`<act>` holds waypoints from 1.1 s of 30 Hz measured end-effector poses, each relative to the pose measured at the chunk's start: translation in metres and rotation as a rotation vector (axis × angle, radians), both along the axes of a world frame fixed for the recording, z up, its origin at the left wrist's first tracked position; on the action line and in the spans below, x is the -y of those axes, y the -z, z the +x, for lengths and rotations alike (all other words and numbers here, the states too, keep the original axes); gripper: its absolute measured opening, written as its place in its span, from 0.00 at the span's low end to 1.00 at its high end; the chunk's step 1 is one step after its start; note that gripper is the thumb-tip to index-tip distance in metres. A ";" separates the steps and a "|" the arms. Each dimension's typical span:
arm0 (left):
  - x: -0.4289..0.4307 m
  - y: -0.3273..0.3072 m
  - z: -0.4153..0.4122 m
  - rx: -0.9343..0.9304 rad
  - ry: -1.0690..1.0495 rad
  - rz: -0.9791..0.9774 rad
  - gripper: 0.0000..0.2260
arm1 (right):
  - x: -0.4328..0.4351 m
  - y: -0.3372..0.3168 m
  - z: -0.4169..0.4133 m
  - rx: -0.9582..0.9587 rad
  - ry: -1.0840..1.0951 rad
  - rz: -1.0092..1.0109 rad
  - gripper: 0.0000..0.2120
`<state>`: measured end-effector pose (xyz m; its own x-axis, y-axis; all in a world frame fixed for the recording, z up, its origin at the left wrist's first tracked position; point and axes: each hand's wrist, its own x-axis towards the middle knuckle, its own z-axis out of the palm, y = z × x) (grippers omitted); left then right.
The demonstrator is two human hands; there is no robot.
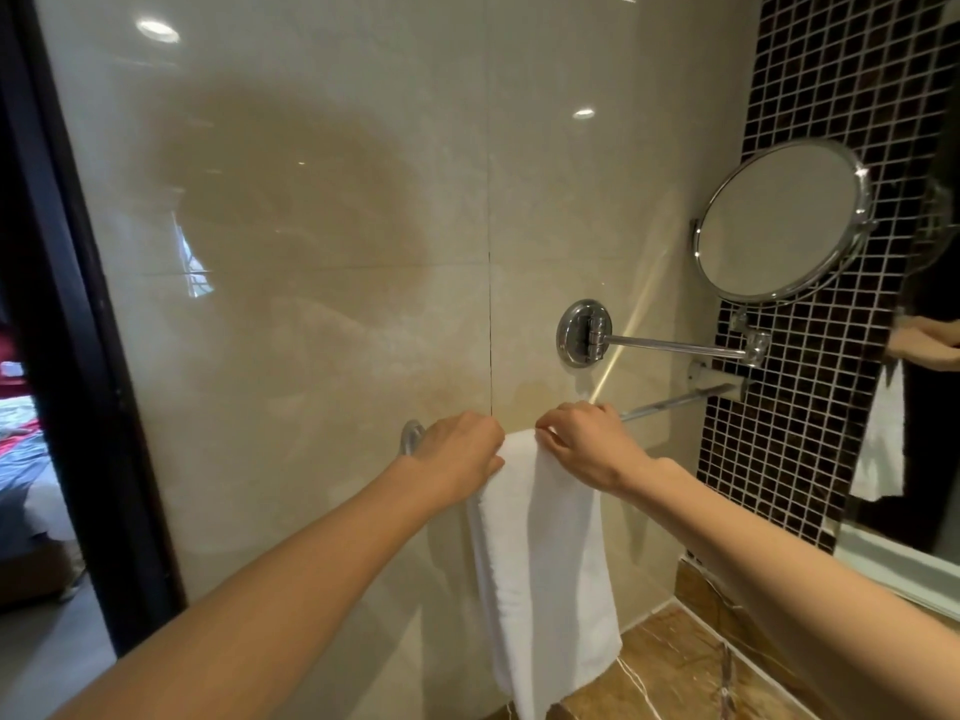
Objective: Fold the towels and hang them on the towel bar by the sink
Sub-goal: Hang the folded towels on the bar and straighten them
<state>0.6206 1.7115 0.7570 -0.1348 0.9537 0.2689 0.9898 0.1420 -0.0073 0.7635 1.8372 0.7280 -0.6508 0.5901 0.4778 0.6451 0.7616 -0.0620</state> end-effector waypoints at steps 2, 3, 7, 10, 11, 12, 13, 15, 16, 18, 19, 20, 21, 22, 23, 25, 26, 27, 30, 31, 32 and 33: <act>-0.001 0.001 0.000 0.016 0.000 -0.003 0.13 | 0.000 -0.002 -0.001 0.007 0.009 -0.004 0.13; -0.002 0.001 0.000 0.026 -0.003 -0.008 0.14 | -0.001 -0.003 -0.002 0.013 0.014 -0.006 0.13; -0.006 0.001 -0.002 0.056 -0.009 -0.020 0.13 | 0.001 -0.007 -0.006 0.024 0.027 -0.042 0.12; -0.006 0.002 -0.003 0.042 0.004 -0.006 0.12 | 0.002 -0.007 -0.007 0.012 0.020 -0.067 0.11; -0.006 0.003 -0.003 0.029 0.010 -0.001 0.11 | 0.003 -0.007 -0.007 0.014 0.020 -0.077 0.11; -0.007 0.004 -0.003 0.014 0.014 0.006 0.10 | 0.004 -0.007 -0.007 0.019 0.021 -0.086 0.11; -0.007 0.005 -0.003 -0.002 0.016 0.014 0.10 | 0.004 -0.007 -0.007 0.025 0.023 -0.094 0.11; -0.007 0.008 -0.003 -0.031 0.022 0.034 0.09 | 0.007 -0.008 -0.007 0.029 0.024 -0.107 0.11; -0.007 0.010 -0.004 -0.042 0.027 0.048 0.09 | 0.009 -0.009 -0.007 0.023 0.015 -0.107 0.12; -0.006 0.013 -0.005 -0.066 0.022 0.077 0.09 | 0.016 -0.010 -0.007 0.014 -0.023 -0.089 0.13; -0.004 0.015 -0.004 -0.085 0.014 0.099 0.09 | 0.019 -0.009 -0.007 0.011 -0.048 -0.075 0.14; -0.003 0.017 -0.003 -0.101 0.014 0.136 0.09 | 0.023 -0.009 -0.007 0.004 -0.075 -0.061 0.14; 0.000 0.019 -0.001 -0.102 0.026 0.191 0.09 | 0.026 -0.008 -0.007 -0.007 -0.098 -0.054 0.13; 0.004 0.022 0.002 -0.083 0.057 0.265 0.09 | 0.029 -0.009 -0.006 -0.018 -0.114 -0.055 0.14; 0.009 0.027 0.004 -0.040 0.113 0.358 0.10 | 0.031 -0.009 -0.006 -0.024 -0.123 -0.064 0.14; 0.021 0.042 0.009 0.105 0.275 0.547 0.12 | 0.034 -0.009 -0.005 -0.011 -0.129 -0.087 0.14; 0.027 0.051 0.012 0.176 0.338 0.620 0.12 | 0.035 -0.009 -0.005 -0.001 -0.126 -0.096 0.13; 0.034 0.062 0.014 0.239 0.379 0.656 0.12 | 0.037 -0.008 -0.005 0.002 -0.119 -0.103 0.13; 0.053 0.101 0.015 0.377 0.415 0.564 0.09 | 0.039 -0.005 -0.006 -0.003 -0.097 -0.098 0.13; 0.056 0.117 0.014 0.397 0.395 0.516 0.08 | 0.039 -0.005 -0.007 0.000 -0.096 -0.090 0.13; 0.058 0.133 0.012 0.417 0.358 0.473 0.07 | 0.039 -0.005 -0.007 0.005 -0.102 -0.081 0.13; 0.059 0.150 0.010 0.448 0.302 0.433 0.06 | 0.038 -0.006 -0.008 0.011 -0.114 -0.074 0.14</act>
<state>0.6310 1.6527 0.6071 -0.0670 0.7861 0.6144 0.8808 -0.2427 0.4066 0.7558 1.7992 0.7340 -0.7205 0.5456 0.4280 0.5559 0.8234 -0.1140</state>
